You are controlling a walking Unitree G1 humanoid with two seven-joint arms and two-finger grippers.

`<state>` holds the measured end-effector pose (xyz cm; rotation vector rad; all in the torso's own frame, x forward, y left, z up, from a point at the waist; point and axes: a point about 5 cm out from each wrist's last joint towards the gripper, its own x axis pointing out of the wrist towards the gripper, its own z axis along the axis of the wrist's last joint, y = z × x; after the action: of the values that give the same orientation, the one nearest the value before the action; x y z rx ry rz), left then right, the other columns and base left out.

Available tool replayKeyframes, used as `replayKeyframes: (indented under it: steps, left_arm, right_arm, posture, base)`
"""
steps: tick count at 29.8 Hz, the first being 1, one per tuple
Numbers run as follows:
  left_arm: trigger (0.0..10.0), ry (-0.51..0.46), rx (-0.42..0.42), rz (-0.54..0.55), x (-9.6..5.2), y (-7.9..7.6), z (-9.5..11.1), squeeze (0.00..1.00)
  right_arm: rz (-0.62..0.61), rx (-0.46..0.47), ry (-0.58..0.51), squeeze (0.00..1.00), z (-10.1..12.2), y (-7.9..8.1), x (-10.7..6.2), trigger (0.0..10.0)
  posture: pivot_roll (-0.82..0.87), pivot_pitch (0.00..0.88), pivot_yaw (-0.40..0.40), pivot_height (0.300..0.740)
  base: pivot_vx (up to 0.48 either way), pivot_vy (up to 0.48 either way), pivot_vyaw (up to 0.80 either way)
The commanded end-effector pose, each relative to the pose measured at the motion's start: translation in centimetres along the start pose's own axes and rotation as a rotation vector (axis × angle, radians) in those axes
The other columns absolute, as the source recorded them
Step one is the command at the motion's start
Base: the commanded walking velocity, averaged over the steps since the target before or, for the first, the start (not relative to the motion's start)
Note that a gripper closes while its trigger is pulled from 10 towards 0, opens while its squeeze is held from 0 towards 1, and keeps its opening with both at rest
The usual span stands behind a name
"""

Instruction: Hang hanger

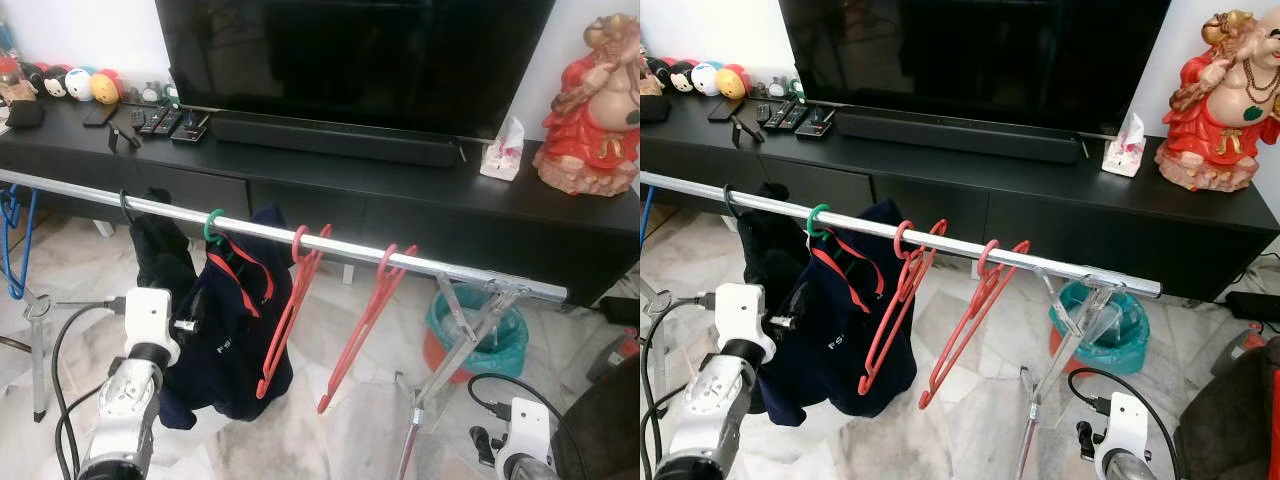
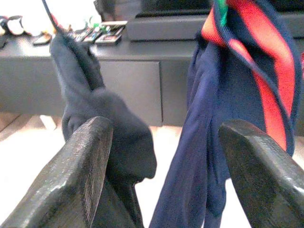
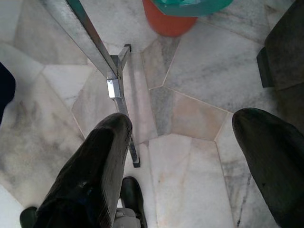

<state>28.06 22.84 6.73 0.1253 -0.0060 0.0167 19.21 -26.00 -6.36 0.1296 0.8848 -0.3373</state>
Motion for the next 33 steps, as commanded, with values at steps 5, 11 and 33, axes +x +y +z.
replayKeyframes:
  steps: [5,11,33]
  left_arm:
    - [10.0,0.014,0.039,-0.012,0.14,0.2,0.4,0.0]
    - [10.0,0.021,0.054,-0.014,0.61,0.42,0.53,0.0]
    - [10.0,0.027,0.037,-0.007,0.33,0.09,0.29,0.0]
  right_arm:
    - [-0.014,0.021,-0.005,0.0,-0.14,-0.19,-0.05,10.0]
    - [-0.023,0.034,-0.003,0.0,-0.3,-0.1,-0.05,10.0]
    - [-0.038,0.035,0.0,0.0,-0.71,-0.48,-0.17,10.0]
  posture:
    - [-0.13,0.0,0.002,0.74]
    - [-0.14,0.0,0.014,0.74]
    - [-0.1,0.0,-0.012,0.74]
  base:
    - [0.0,0.0,0.0]
    - [0.0,0.0,0.0]
    - [0.0,0.0,0.0]
